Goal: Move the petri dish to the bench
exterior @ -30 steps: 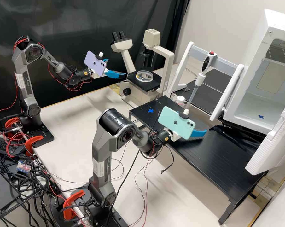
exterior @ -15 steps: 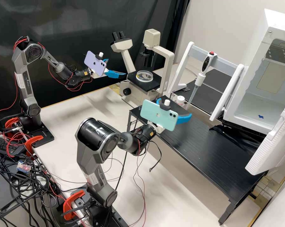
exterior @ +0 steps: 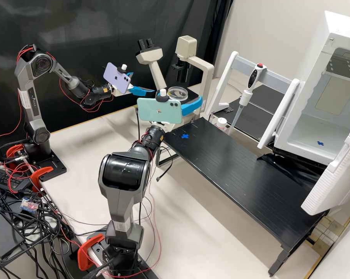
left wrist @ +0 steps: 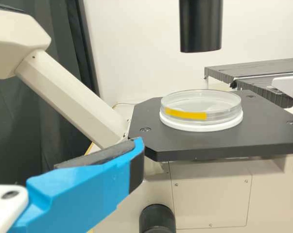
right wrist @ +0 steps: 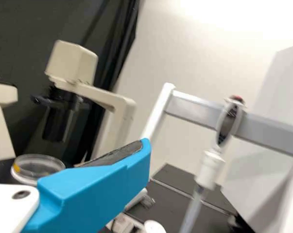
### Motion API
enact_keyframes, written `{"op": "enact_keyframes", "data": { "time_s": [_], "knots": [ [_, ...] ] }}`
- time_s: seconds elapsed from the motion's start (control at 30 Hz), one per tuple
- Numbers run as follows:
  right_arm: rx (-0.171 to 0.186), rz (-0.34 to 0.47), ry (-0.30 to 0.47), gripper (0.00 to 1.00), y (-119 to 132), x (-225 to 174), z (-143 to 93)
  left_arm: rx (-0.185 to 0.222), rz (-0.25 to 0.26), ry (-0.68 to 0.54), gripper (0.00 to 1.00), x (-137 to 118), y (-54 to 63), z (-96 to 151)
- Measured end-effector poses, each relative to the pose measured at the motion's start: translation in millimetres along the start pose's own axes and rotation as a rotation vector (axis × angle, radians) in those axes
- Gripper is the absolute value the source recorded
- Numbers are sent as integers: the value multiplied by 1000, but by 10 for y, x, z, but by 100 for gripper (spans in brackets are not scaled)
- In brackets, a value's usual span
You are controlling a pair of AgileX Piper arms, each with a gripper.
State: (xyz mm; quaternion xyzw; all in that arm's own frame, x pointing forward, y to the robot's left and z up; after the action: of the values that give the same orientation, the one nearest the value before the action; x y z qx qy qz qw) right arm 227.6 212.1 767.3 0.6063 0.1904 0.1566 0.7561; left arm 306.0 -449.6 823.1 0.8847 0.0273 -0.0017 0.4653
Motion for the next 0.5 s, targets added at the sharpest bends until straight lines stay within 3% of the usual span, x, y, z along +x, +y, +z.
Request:
{"op": "enact_keyframes", "data": {
  "time_s": [0.23, 0.5],
  "knots": [
    [11, -94, 30, 100, -170, 451, -248, 0, 0, 0, 100, 0, 0, 0],
    [52, -197, 1, 100, -398, 953, -363, 0, 0, 0, 100, 0, 0, 0]
  ]
}}
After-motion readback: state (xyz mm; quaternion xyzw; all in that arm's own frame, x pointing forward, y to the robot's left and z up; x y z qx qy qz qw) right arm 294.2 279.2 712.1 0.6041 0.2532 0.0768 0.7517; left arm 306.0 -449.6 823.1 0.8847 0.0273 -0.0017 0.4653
